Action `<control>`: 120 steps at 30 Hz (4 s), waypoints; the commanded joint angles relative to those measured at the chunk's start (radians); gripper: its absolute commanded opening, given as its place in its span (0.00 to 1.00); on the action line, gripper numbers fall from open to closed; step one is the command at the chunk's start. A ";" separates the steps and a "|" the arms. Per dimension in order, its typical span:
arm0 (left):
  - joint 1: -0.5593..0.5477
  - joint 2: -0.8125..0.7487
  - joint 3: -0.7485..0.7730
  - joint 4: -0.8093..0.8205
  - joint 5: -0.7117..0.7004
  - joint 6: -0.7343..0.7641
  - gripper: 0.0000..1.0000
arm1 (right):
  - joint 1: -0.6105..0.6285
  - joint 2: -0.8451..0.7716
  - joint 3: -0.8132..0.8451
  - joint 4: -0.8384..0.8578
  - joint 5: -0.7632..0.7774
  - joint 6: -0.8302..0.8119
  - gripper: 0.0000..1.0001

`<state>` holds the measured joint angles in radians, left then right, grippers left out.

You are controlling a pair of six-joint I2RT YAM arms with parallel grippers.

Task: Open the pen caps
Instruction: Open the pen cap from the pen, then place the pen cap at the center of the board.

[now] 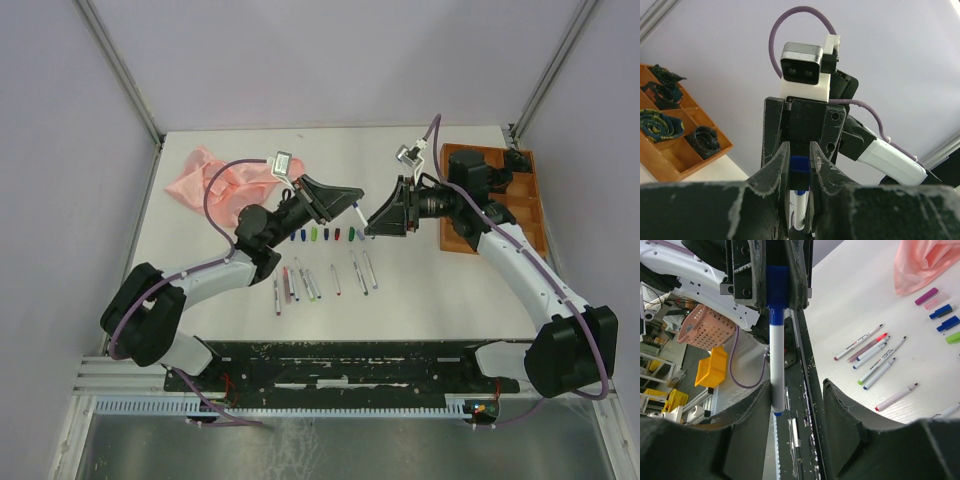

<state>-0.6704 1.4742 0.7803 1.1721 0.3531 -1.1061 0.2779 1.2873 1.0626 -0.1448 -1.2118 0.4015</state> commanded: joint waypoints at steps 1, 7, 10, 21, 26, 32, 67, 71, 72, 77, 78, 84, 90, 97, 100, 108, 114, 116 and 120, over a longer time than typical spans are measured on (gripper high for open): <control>-0.024 -0.014 0.024 -0.026 0.010 0.062 0.03 | 0.018 -0.028 0.038 -0.056 0.020 -0.087 0.52; -0.039 -0.019 0.032 -0.092 -0.004 0.135 0.03 | 0.032 -0.025 0.045 -0.069 0.030 -0.091 0.47; -0.044 -0.019 0.038 -0.118 -0.005 0.168 0.03 | 0.037 -0.024 0.048 -0.079 0.043 -0.093 0.43; -0.001 -0.060 0.109 -0.207 -0.076 0.340 0.03 | 0.064 0.028 0.066 -0.123 0.049 -0.106 0.00; 0.144 -0.036 0.220 -0.165 -0.044 0.253 0.03 | 0.070 0.043 0.052 -0.098 0.041 -0.089 0.00; 0.244 -0.020 0.386 -0.226 -0.063 0.281 0.03 | 0.083 0.074 0.050 -0.099 0.041 -0.090 0.00; -0.115 -0.272 -0.036 -0.604 -0.506 0.334 0.03 | -0.102 -0.044 0.129 -0.382 0.271 -0.432 0.00; -0.187 -0.176 0.044 -0.761 -0.629 0.321 0.03 | -0.137 -0.049 0.126 -0.375 0.324 -0.413 0.00; -0.205 -0.150 0.080 -0.817 -0.665 0.320 0.03 | -0.146 -0.051 0.124 -0.369 0.339 -0.404 0.00; -0.272 0.012 0.277 -1.107 -0.829 0.283 0.03 | -0.193 -0.062 0.109 -0.343 0.406 -0.368 0.00; -0.282 0.051 0.318 -1.156 -0.853 0.282 0.03 | -0.199 -0.064 0.107 -0.338 0.416 -0.364 0.00; -0.310 0.302 0.613 -1.456 -0.921 0.286 0.03 | -0.239 -0.068 0.098 -0.326 0.437 -0.346 0.00; -0.312 0.555 0.910 -1.692 -0.923 0.294 0.03 | -0.278 -0.093 0.086 -0.303 0.452 -0.321 0.00; -0.312 0.719 1.077 -1.738 -0.924 0.334 0.03 | -0.332 -0.106 0.078 -0.294 0.448 -0.301 0.00; -0.312 0.779 1.149 -1.770 -0.924 0.341 0.03 | -0.347 -0.107 0.077 -0.288 0.438 -0.293 0.00; -0.304 0.902 1.252 -1.824 -0.975 0.342 0.04 | -0.378 -0.109 0.071 -0.276 0.413 -0.279 0.00; -0.284 0.943 1.283 -1.841 -0.992 0.342 0.05 | -0.389 -0.108 0.068 -0.270 0.398 -0.270 0.00; -0.277 0.950 1.284 -1.844 -0.996 0.339 0.05 | -0.392 -0.108 0.067 -0.270 0.396 -0.268 0.00; -0.272 0.961 1.285 -1.850 -0.996 0.338 0.09 | -0.394 -0.106 0.065 -0.264 0.389 -0.265 0.00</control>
<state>-0.9539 2.4279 2.0201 -0.6621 -0.6010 -0.7940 -0.1093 1.2049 1.1309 -0.4595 -0.7944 0.1211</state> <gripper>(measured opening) 0.214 0.028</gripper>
